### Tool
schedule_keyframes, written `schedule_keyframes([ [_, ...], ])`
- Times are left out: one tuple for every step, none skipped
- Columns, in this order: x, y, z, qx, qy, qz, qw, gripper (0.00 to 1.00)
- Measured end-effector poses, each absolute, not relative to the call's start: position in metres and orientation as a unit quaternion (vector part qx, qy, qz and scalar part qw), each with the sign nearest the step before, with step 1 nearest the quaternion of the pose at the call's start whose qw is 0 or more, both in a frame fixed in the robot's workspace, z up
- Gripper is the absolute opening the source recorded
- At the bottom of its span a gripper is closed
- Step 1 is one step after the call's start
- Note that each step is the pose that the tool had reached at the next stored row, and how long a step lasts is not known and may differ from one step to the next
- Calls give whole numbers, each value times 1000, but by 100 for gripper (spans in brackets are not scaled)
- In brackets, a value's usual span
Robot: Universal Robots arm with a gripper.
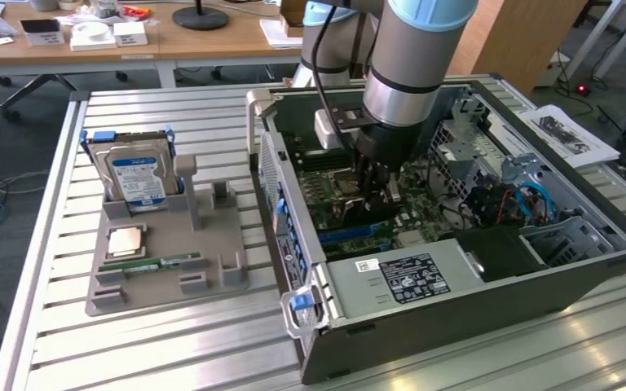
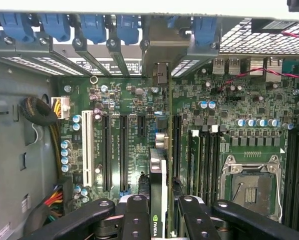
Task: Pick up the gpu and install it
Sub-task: 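Insert the gpu into the slot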
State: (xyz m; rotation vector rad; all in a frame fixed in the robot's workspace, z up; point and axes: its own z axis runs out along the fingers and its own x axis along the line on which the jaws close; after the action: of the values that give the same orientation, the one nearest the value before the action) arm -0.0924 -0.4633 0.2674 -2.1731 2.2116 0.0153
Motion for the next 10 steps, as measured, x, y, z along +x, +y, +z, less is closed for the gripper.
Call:
schedule_keyframes([
  [-92,-463,267,-701,713,5,20,27],
  [-92,-463,267,-701,713,5,20,27],
  [-92,-463,267,-701,713,5,20,27],
  [-92,-463,267,-701,713,5,21,27],
  [-92,-463,266,-701,713,5,21,27],
  [-93,-463,266,-701,713,5,21,27],
  [-93,-463,265,-701,713,5,20,27],
  [-93,-463,265,-701,713,5,20,27],
  [-93,-463,264,-701,713,5,20,27],
  [-93,-463,264,-701,713,5,21,27],
])
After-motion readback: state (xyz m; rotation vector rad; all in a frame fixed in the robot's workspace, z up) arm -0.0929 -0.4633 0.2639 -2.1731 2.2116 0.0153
